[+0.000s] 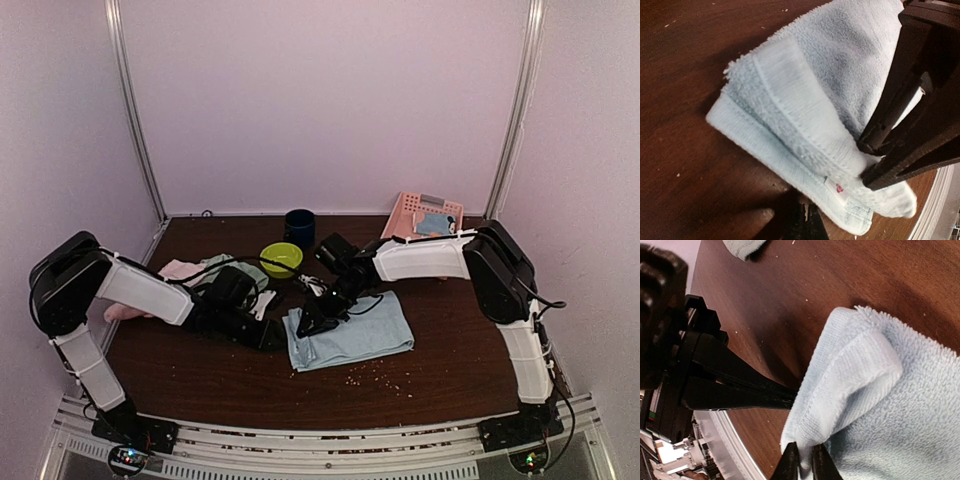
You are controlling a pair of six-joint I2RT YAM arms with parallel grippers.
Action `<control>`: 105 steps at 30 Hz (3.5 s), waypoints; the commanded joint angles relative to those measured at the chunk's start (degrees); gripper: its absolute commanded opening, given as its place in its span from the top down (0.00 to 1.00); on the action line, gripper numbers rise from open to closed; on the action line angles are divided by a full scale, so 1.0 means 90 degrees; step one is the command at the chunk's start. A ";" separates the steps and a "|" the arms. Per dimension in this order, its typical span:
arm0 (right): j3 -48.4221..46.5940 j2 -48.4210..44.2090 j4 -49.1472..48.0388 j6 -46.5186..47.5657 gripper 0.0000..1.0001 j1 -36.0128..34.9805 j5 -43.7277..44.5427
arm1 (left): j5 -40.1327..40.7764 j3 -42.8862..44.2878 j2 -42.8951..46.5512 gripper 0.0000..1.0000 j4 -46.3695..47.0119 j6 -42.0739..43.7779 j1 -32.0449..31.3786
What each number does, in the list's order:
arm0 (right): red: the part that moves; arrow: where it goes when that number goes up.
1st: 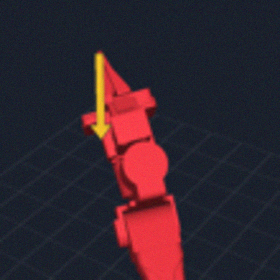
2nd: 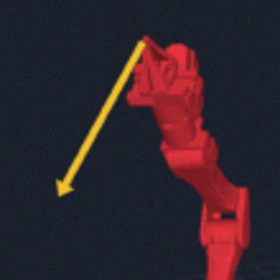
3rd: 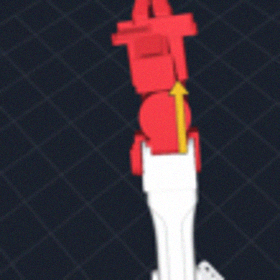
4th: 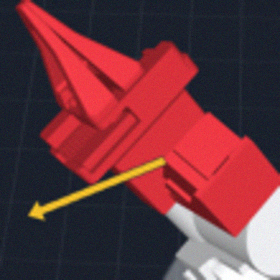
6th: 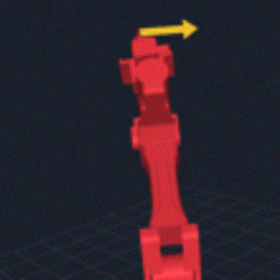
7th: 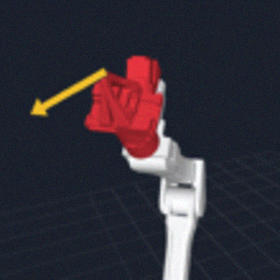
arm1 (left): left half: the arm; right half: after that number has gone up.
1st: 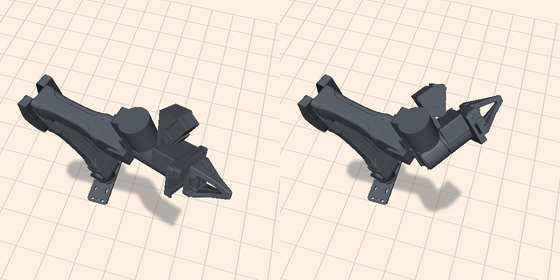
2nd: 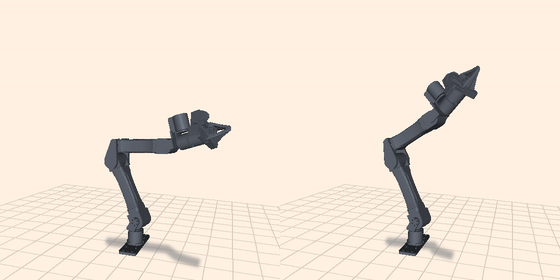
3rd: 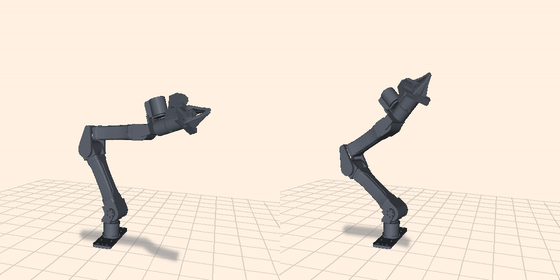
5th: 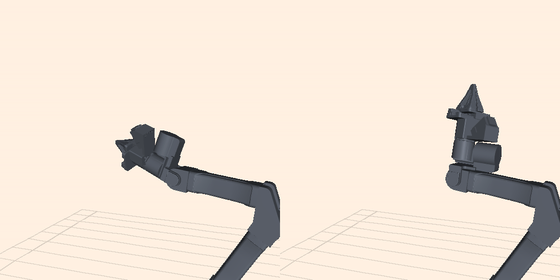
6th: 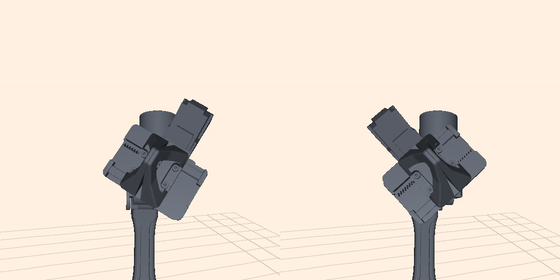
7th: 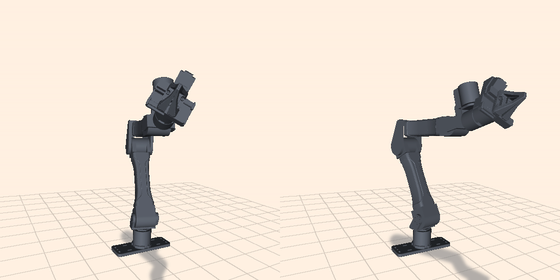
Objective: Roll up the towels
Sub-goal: Fold the towel at the center of the board, then rotate the towel at the center of the board.
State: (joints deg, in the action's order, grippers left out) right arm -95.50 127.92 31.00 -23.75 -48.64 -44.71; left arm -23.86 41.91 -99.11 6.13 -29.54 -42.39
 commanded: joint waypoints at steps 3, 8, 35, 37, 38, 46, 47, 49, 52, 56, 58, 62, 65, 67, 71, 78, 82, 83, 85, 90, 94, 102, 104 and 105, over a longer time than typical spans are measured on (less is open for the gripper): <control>-0.0098 -0.0218 -0.0086 0.0203 0.70 -0.0074 -0.0476 | 0.0401 -0.0102 0.0788 1.00 -0.0464 -0.0006 0.0002; 0.0148 -0.0698 0.0154 0.0639 0.69 0.0018 -0.0140 | 0.0568 0.0087 0.1182 1.00 -0.0945 0.0038 0.0010; 0.2306 -0.2283 0.1416 0.4858 0.83 0.2222 0.1155 | 0.0338 0.2003 -0.1044 1.00 -0.1710 0.0462 -0.0082; 0.2303 -0.2067 0.1533 0.4860 0.85 0.2167 0.1410 | 0.0311 0.1989 -0.1058 1.00 -0.1680 0.0460 -0.0085; 0.2329 -0.1999 0.1554 0.4856 0.86 0.2170 0.1485 | 0.0317 0.1977 -0.1053 1.00 -0.1683 0.0451 -0.0090; 0.3255 -0.2302 0.1192 0.4893 0.87 0.2172 0.2356 | 0.1094 0.2002 -0.1105 1.00 -0.2168 0.0748 0.0029; 0.3367 -0.2326 0.1159 0.4908 0.87 0.2172 0.2393 | 0.1102 0.2040 -0.1148 1.00 -0.2190 0.0777 0.0038; 0.3556 -0.2394 0.1150 0.4953 0.87 0.2165 0.2420 | 0.1120 0.2168 -0.1239 1.00 -0.2234 0.0835 0.0066; 0.3793 -0.2633 0.1395 0.5248 0.87 0.2086 0.2137 | 0.1177 0.2426 -0.1397 1.00 -0.2283 0.0958 0.0144; 0.4047 -0.3087 0.1995 0.5776 0.85 0.1639 0.1506 | 0.1236 0.3115 -0.1743 1.00 -0.2465 0.1362 0.0326; 0.4033 -0.3259 0.2192 0.5973 0.83 0.1247 0.1087 | 0.1221 0.3561 -0.1971 1.00 -0.2648 0.1562 0.0365; 0.3388 -0.3322 0.2962 0.6411 0.81 0.0853 -0.0086 | 0.1024 0.4099 -0.1929 1.00 -0.2821 0.1684 0.0363; 0.2920 -0.3517 0.3236 0.6406 0.79 0.1002 -0.0164 | 0.0975 0.4032 -0.1380 1.00 -0.2782 0.1656 0.0297; 0.2775 -0.3697 0.3157 0.6273 0.78 0.1220 -0.0094 | 0.0831 0.3787 -0.0884 1.00 -0.2547 0.1669 0.0118; 0.2737 -0.3711 0.2642 0.5760 0.77 0.1989 0.0127 | 0.0193 0.2788 -0.0117 1.00 -0.1544 0.1529 -0.0397; 0.2679 -0.3320 0.2362 0.5646 0.82 0.2955 0.0284 | -0.0312 0.1764 -0.0183 1.00 0.0872 0.1271 -0.1588; 0.2764 -0.3293 0.2237 0.5512 0.83 0.2954 0.0533 | -0.0349 0.2443 -0.1177 1.00 0.0783 0.1671 -0.2115; 0.2781 -0.3266 0.2235 0.5489 0.83 0.2954 0.0575 | -0.0388 0.2599 -0.1412 1.00 0.0748 0.1721 -0.2207; 0.2825 -0.3212 0.2234 0.5499 0.83 0.2963 0.0618 | -0.0503 0.2886 -0.1831 1.00 0.0706 0.1769 -0.2335; 0.2948 -0.3127 0.2174 0.5491 0.83 0.2973 0.0675 | -0.0642 0.3492 -0.2539 1.00 0.0375 0.2079 -0.2654; 0.2947 -0.3029 0.2181 0.5485 0.83 0.2973 0.0631 | -0.0381 0.3752 -0.2852 1.00 -0.0001 0.2318 -0.2702; 0.2933 -0.2869 0.2554 0.5917 0.83 0.2887 0.0312 | 0.0903 0.4650 -0.3187 1.00 -0.1540 0.3242 -0.3200; 0.2985 -0.2874 0.2701 0.6046 0.84 0.2827 0.0317 | 0.1117 0.4600 -0.2918 1.00 -0.1587 0.3250 -0.3200; 0.3025 -0.2870 0.2712 0.6052 0.84 0.2811 0.0402 | 0.1204 0.4555 -0.2755 1.00 -0.1584 0.3232 -0.3195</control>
State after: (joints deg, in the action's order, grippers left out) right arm -69.36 101.49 52.62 28.32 -22.28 -40.73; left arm -18.72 83.42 -127.26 -2.55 -3.18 -70.70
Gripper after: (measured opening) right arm 0.166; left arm 0.007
